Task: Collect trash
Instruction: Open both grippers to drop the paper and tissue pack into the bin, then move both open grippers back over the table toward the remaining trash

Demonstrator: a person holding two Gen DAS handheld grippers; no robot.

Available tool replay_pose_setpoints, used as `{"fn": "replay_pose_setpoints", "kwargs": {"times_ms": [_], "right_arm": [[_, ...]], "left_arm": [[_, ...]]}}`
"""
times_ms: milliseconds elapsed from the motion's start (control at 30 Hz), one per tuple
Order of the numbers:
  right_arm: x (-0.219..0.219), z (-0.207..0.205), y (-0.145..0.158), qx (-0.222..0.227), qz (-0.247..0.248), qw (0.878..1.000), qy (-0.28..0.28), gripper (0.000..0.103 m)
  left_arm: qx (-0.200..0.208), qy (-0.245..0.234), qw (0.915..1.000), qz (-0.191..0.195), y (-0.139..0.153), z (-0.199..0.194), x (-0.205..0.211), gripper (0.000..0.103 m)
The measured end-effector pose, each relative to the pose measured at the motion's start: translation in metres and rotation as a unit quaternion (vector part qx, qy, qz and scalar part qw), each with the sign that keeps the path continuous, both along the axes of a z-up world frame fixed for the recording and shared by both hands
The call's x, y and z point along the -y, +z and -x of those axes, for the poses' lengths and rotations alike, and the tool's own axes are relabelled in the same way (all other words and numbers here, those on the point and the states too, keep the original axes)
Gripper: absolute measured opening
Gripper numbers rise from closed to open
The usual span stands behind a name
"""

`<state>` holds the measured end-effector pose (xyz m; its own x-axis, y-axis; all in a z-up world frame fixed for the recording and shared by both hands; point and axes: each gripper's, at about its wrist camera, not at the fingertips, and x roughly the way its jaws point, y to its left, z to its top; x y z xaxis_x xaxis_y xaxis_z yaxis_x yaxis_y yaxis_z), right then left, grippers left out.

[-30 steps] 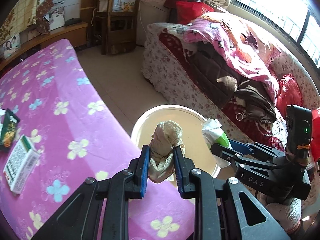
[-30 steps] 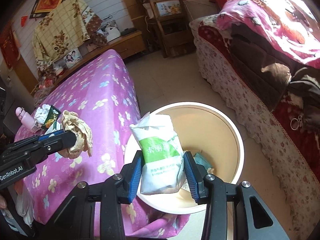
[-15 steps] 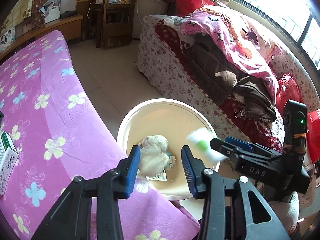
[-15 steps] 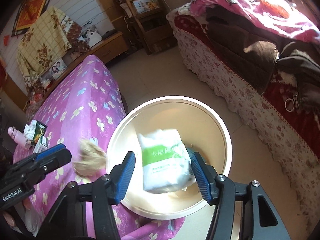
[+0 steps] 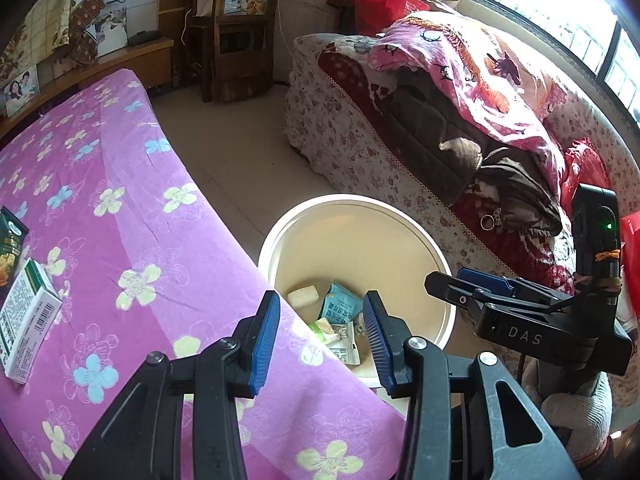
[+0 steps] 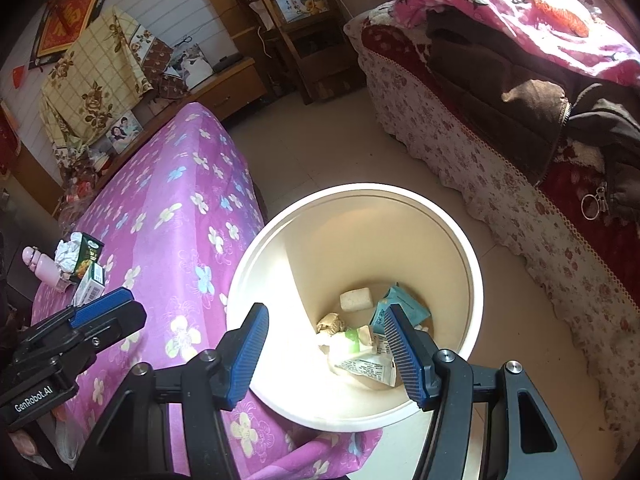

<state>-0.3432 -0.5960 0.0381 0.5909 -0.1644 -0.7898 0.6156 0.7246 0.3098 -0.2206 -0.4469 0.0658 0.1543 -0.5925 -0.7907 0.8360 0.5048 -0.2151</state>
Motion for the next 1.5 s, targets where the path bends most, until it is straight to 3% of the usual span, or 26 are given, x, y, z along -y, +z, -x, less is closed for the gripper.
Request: {"fn": "replay_pose_setpoints", "kwargs": {"times_ms": [433,900,1200,1500], "right_arm": [[-0.042,-0.025,0.017,0.008,0.010,0.999,0.040,0.064],[-0.128,-0.091,0.020,0.015,-0.002,0.990,0.138,0.064],[-0.180,-0.143,0.023,0.016,-0.002,0.978,0.208,0.064],[-0.231,-0.203,0.031,0.027,-0.017,0.959,0.281,0.064]], "left_arm": [[0.024,0.044,0.9987,0.000,0.007,-0.020,-0.054,0.044],[0.028,0.143,0.9893,-0.004,0.005,-0.075,-0.163,0.052],[0.025,0.230,0.9726,-0.024,-0.008,-0.125,-0.253,0.052],[0.017,0.320,0.9461,-0.049,-0.022,-0.172,-0.333,0.052]]}}
